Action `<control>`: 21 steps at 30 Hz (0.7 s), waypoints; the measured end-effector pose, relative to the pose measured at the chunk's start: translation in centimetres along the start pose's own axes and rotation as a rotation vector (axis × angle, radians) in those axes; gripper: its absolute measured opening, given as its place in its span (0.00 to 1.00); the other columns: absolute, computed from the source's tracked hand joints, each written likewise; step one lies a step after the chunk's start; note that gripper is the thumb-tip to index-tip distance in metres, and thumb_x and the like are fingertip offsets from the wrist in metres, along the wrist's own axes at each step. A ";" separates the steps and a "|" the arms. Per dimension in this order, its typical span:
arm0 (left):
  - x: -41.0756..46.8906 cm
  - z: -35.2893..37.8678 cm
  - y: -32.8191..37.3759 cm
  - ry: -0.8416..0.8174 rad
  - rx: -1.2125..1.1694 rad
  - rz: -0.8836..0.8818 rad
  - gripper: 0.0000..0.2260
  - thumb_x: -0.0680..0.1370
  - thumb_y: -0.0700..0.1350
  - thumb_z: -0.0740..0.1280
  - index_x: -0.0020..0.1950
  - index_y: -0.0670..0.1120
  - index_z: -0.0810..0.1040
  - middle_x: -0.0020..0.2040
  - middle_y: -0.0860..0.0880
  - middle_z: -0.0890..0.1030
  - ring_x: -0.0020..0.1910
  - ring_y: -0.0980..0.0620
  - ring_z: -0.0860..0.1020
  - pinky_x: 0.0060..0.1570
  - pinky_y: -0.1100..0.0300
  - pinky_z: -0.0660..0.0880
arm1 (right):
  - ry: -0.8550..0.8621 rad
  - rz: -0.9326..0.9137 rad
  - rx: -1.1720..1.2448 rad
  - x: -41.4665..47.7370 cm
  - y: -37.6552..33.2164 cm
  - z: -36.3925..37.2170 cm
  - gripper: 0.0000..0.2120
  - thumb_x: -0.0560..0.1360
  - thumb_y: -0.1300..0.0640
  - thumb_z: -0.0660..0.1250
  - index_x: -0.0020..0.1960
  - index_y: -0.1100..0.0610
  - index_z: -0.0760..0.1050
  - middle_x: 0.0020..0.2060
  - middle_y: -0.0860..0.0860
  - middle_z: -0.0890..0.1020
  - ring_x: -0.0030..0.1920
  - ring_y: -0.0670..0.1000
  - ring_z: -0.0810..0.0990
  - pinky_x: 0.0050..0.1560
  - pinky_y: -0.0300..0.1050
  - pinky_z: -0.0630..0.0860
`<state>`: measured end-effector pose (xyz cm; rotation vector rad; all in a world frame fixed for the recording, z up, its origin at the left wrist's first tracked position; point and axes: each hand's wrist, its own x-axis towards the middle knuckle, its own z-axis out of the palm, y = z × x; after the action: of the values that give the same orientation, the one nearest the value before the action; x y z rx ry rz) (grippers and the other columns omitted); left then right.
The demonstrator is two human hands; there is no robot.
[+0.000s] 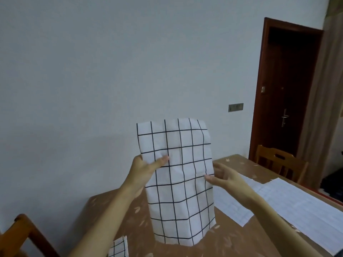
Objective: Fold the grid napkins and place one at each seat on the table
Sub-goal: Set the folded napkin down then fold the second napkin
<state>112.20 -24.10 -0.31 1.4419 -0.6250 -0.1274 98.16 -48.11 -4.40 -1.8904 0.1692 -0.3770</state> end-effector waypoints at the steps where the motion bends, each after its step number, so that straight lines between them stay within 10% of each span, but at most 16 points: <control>1: 0.2 -0.2 -0.1 0.007 0.002 -0.002 0.11 0.72 0.44 0.77 0.54 0.46 0.85 0.51 0.50 0.88 0.54 0.53 0.85 0.57 0.56 0.79 | -0.024 -0.025 0.063 0.1 0.2 0.4 0.23 0.74 0.50 0.74 0.66 0.56 0.77 0.59 0.50 0.84 0.60 0.50 0.83 0.65 0.51 0.76; 8: -0.5 -2.3 -1.1 -0.038 0.097 -0.079 0.16 0.71 0.56 0.75 0.56 0.51 0.83 0.53 0.54 0.87 0.56 0.55 0.84 0.61 0.53 0.78 | 0.105 -0.098 0.202 1.5 -0.3 2.2 0.06 0.76 0.62 0.72 0.52 0.62 0.83 0.46 0.60 0.87 0.49 0.61 0.85 0.50 0.49 0.83; 21: -4.4 -4.7 -8.2 -0.121 0.124 -0.267 0.39 0.70 0.53 0.80 0.76 0.53 0.65 0.64 0.44 0.82 0.61 0.47 0.82 0.62 0.44 0.78 | 0.287 -0.134 0.320 1.5 -1.5 3.7 0.04 0.75 0.63 0.73 0.49 0.59 0.84 0.40 0.53 0.88 0.40 0.49 0.87 0.36 0.37 0.80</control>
<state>113.08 -19.28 -9.53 1.6426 -0.5438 -0.3940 100.68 -44.73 -3.88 -1.5302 0.1632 -0.7244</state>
